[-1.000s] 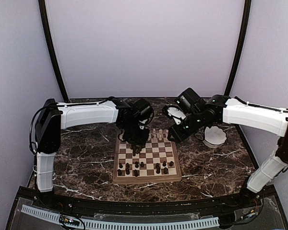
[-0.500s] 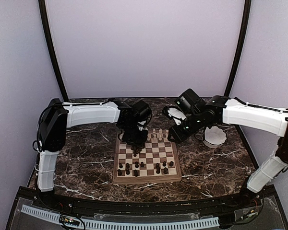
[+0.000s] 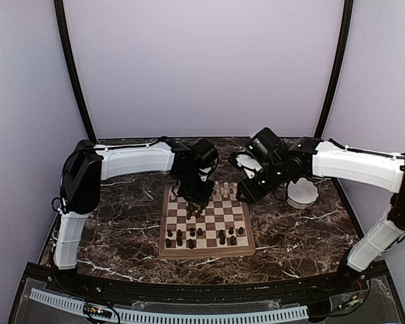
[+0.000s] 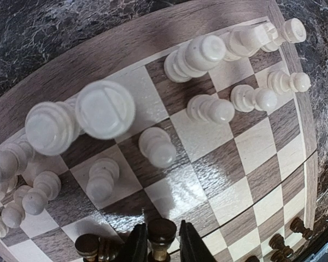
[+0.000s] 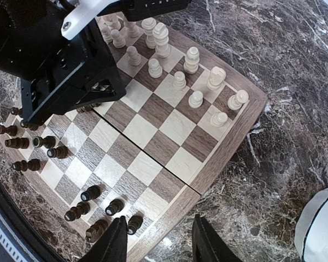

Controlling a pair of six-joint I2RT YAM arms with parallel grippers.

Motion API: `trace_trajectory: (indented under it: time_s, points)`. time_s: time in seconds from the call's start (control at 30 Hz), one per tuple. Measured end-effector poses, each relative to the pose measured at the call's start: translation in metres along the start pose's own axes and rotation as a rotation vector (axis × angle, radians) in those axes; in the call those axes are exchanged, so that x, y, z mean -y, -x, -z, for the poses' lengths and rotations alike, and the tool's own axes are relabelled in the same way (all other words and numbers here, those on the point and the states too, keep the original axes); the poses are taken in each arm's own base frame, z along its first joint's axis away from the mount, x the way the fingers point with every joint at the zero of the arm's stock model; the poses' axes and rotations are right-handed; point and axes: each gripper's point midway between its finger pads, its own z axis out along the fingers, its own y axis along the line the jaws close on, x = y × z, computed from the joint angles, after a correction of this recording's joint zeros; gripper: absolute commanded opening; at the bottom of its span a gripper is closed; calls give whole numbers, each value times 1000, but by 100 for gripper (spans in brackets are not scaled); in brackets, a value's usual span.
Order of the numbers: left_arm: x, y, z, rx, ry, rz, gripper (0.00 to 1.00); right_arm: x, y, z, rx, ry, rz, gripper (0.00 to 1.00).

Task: Set up the chess pieces on the board
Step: Pick up the queen from the chessboard.

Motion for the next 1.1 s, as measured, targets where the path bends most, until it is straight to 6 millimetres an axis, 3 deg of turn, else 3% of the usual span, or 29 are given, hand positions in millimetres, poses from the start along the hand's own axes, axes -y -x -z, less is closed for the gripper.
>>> trace_trajectory:
  time_s: [0.17,0.4,0.63,0.77,0.87,0.93,1.03,1.1]
  points:
    - [2,3,3,7,-4,-10,25,0,-1,0,-1,0,-5,42]
    - [-2,-6,-8,-43,12,0,24,0,-1,1,3,0,-12,42]
    - [-1,-9,-9,-59,10,12,10,1,-5,-1,-4,0,-24,42]
    - [0,-11,-6,-89,14,18,8,1,-7,1,-1,-1,-30,42]
    - [7,-5,7,-90,-1,18,7,1,-2,10,28,0,-35,41]
    - [14,9,23,-55,-28,23,7,1,3,20,63,2,-45,42]
    - [24,35,56,34,-90,37,7,1,21,41,163,8,-67,42]
    - [21,52,86,110,-124,71,6,0,42,67,285,22,-91,45]
